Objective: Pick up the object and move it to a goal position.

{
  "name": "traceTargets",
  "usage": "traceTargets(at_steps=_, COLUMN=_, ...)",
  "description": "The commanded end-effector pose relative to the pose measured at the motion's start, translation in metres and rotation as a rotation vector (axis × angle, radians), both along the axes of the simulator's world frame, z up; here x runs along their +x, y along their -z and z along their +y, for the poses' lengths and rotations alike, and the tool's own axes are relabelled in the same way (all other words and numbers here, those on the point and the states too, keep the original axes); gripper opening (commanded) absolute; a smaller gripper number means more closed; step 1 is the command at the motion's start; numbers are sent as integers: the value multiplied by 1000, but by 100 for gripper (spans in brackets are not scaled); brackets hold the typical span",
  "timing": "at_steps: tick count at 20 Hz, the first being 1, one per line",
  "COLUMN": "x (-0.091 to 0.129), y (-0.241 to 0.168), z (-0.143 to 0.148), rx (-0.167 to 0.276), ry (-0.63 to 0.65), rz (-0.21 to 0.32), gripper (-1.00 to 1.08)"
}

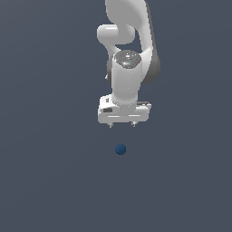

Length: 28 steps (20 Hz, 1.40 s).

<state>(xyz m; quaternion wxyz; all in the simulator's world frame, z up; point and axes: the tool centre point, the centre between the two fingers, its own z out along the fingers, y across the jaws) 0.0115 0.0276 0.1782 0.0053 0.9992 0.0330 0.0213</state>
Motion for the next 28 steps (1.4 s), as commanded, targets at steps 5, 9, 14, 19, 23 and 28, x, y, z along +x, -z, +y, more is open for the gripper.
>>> traceTargets(at_steps=5, x=1, y=0, z=3, rx=-2, ry=-6, rz=-2, gripper=100)
traceTargets(at_steps=9, x=6, y=7, z=3, rx=1, ry=10, rz=2, gripper=100)
traceTargets(at_steps=14, x=17, y=25, z=2, rx=6, ry=50, rz=11, gripper=100)
traceTargets(at_steps=19, x=33, y=54, z=0, rx=11, ry=110, rz=24, gripper=100)
traceTargets(at_steps=23, x=42, y=75, z=-2, rx=13, ry=151, rz=33, gripper=100)
traceTargets(at_steps=28, x=48, y=91, z=-3, rx=13, ry=182, rz=40, gripper=100)
